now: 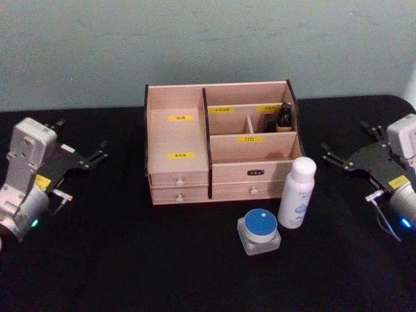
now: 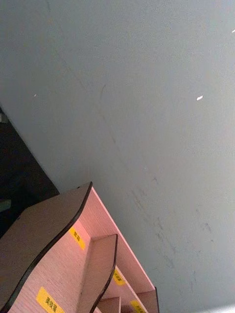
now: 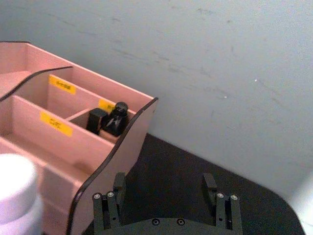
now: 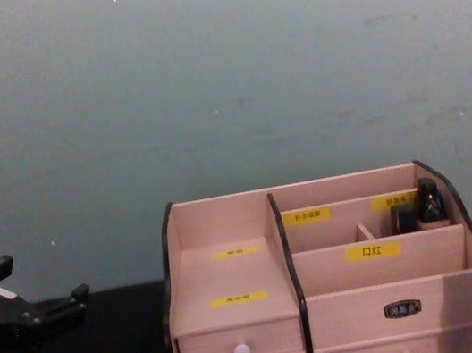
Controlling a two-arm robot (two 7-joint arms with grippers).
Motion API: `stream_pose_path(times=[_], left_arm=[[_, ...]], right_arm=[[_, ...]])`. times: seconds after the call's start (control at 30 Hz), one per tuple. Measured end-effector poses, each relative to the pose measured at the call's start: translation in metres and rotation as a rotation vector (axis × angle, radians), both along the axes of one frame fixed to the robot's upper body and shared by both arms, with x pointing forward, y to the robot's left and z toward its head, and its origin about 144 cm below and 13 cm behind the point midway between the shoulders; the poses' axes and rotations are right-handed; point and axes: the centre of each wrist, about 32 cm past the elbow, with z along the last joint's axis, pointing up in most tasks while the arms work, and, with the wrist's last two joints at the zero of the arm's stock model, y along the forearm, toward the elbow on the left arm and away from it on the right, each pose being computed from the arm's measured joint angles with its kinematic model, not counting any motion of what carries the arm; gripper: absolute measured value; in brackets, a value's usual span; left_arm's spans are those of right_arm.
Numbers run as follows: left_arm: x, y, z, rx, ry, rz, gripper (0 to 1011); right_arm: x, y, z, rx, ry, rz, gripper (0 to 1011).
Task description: Pick up the facial cleanser and watermelon frost from the table and place them into the tiered storage box.
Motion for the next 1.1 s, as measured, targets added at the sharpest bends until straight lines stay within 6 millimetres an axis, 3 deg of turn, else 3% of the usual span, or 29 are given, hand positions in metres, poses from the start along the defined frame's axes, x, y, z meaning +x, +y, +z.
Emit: stream_pose_path(times=[0.43,0.63,1.1], left_arm=[[0.0,0.0,0.0,0.0,0.0,0.0,1001],[0.0,0.0,0.0,0.0,0.0,0.0,1001],[0.0,0.0,0.0,0.0,0.0,0.0,1001]], right_arm=[[-0.046,-0.021,0.014,0.077,0.137,0.096,1000],[-0.058,-0.024,0.019,0.127,0.194,0.157,1000],[-0.068,-0.004,0.022,0.189,0.299,0.254,1000]])
